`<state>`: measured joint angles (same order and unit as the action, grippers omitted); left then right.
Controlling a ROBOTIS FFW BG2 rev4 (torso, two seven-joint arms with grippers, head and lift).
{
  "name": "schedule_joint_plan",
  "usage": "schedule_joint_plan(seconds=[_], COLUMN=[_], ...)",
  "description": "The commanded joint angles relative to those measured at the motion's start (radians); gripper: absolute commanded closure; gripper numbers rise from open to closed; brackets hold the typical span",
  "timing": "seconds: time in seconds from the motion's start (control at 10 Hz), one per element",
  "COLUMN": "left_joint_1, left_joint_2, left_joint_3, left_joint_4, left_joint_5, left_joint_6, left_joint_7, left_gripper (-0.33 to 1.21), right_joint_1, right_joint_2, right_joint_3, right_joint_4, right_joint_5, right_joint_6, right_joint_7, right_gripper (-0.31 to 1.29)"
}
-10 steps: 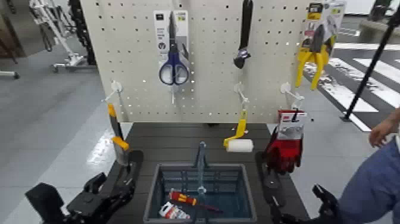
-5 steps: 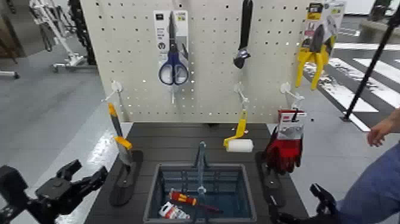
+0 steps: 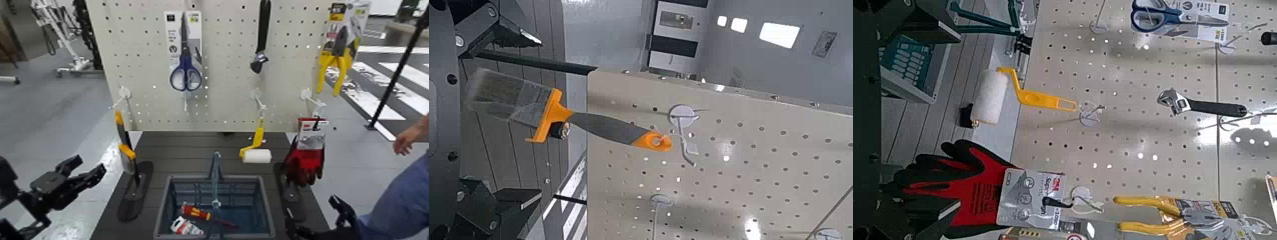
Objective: Put the yellow paint brush into the crate.
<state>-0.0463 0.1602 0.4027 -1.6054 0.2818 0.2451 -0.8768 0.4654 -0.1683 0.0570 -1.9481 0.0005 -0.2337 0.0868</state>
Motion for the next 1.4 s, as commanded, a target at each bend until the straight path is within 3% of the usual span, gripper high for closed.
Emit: schedule_joint_plan(seconds=[0.1,0.7,1.4], left_joint_1=[-0.069,-0.224,-0.371], left_joint_2=[0.027,0.088,0.128], left_joint_3=[0.013,-0.025,-0.145], left_joint_4=[0.084,0.262,0.418], left_joint_5=[0.000,-0.001,-0.039], left_joint_6=[0.002,-0.020,-0.026], left_joint_7=[-0.045,-0.165,-0.258], left_gripper=[0.23,0.26,0.30], right_joint_1=[-0.011,-0.042,-0.073], right_joint_2=[0.001,0.000,-0.002], right_joint_3=[0.009,0.032,0.052], right_joint_4=[0.005,0.021,0.044], right_joint_5=[-0.004,-0.013,-0.028], right_joint_6=[0.005,0.013,0.020], right_joint_7=[0.002,0.008,0.024], right_gripper=[0.15,0.15,0.15])
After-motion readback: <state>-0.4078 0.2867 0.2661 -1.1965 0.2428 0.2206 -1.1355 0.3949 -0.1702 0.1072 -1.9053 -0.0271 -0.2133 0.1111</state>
